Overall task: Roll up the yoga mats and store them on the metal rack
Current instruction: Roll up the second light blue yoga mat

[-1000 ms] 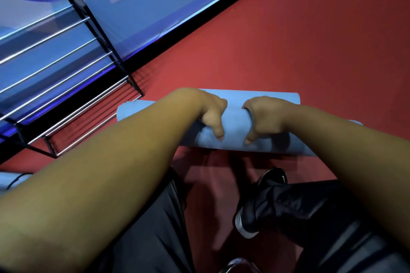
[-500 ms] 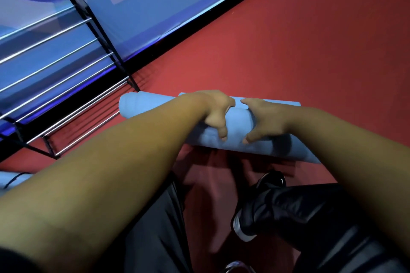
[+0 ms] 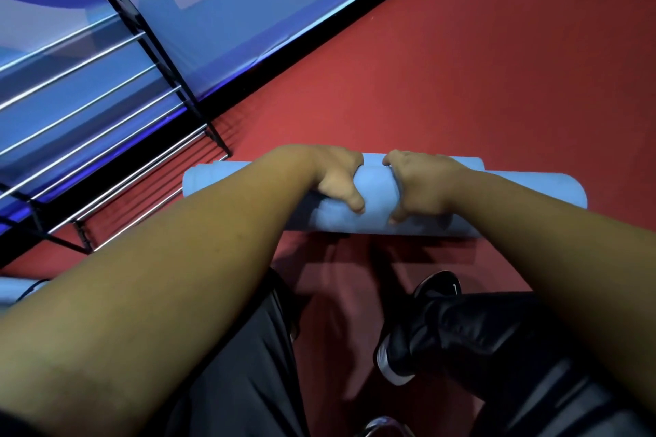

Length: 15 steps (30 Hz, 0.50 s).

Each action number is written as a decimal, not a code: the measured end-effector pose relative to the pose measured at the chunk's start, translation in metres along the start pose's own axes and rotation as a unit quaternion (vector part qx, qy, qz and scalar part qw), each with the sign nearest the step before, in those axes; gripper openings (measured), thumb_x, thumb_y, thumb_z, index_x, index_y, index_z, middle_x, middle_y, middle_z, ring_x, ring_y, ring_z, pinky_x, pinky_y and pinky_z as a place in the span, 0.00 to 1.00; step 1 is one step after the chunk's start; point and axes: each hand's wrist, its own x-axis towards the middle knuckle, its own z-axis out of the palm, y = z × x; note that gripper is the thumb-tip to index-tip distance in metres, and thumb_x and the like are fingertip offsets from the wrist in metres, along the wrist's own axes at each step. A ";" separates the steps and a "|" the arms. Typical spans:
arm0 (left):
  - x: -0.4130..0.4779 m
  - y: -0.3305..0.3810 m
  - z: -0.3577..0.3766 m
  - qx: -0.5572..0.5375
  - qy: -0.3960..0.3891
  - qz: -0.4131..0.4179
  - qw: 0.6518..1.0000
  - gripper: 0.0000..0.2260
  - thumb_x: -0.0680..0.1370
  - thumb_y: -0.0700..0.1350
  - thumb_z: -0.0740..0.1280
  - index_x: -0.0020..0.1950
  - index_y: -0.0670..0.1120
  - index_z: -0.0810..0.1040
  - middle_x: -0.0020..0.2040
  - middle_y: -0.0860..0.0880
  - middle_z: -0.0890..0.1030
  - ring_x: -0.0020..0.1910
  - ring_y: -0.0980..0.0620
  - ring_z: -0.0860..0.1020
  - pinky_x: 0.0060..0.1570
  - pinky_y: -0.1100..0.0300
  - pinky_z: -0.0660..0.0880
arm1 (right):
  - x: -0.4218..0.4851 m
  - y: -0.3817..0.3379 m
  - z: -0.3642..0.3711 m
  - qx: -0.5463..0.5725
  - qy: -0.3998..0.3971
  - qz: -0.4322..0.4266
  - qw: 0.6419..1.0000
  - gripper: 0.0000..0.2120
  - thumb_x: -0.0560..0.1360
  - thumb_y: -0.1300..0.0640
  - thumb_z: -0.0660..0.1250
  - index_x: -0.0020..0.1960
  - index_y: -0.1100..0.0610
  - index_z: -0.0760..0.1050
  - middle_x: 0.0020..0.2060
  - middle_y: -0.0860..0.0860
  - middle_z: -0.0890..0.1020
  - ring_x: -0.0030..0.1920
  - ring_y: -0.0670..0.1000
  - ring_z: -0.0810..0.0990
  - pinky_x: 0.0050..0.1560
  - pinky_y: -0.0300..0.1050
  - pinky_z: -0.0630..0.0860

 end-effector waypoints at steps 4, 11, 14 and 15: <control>0.003 0.011 0.004 0.155 0.071 0.034 0.985 0.47 0.60 0.72 0.80 0.71 0.50 0.69 0.59 0.52 0.68 0.57 0.48 0.71 0.56 0.48 0.75 | -0.003 0.004 -0.007 0.058 -0.023 0.004 0.998 0.51 0.63 0.39 0.86 0.78 0.53 0.66 0.67 0.52 0.78 0.61 0.56 0.78 0.59 0.51 0.76; 0.008 0.012 0.001 0.100 0.124 0.062 0.985 0.38 0.56 0.71 0.80 0.61 0.56 0.78 0.49 0.55 0.75 0.50 0.47 0.78 0.47 0.51 0.79 | -0.006 0.010 -0.013 0.077 -0.048 0.006 0.996 0.52 0.66 0.38 0.84 0.81 0.52 0.64 0.70 0.52 0.78 0.64 0.56 0.78 0.59 0.46 0.73; 0.007 0.005 -0.007 0.045 0.115 0.042 0.991 0.32 0.55 0.69 0.81 0.53 0.55 0.82 0.44 0.56 0.83 0.43 0.49 0.82 0.47 0.50 0.82 | -0.007 0.012 -0.013 0.031 -0.020 0.012 0.999 0.64 0.61 0.30 0.83 0.85 0.52 0.54 0.78 0.54 0.69 0.74 0.60 0.72 0.72 0.55 0.71; 0.007 0.002 -0.008 0.021 0.107 0.030 0.994 0.31 0.56 0.68 0.82 0.52 0.54 0.83 0.43 0.56 0.84 0.43 0.50 0.82 0.47 0.50 0.83 | -0.007 0.012 -0.011 0.004 -0.016 0.019 1.000 0.70 0.59 0.28 0.82 0.86 0.52 0.49 0.80 0.55 0.65 0.76 0.62 0.69 0.75 0.59 0.69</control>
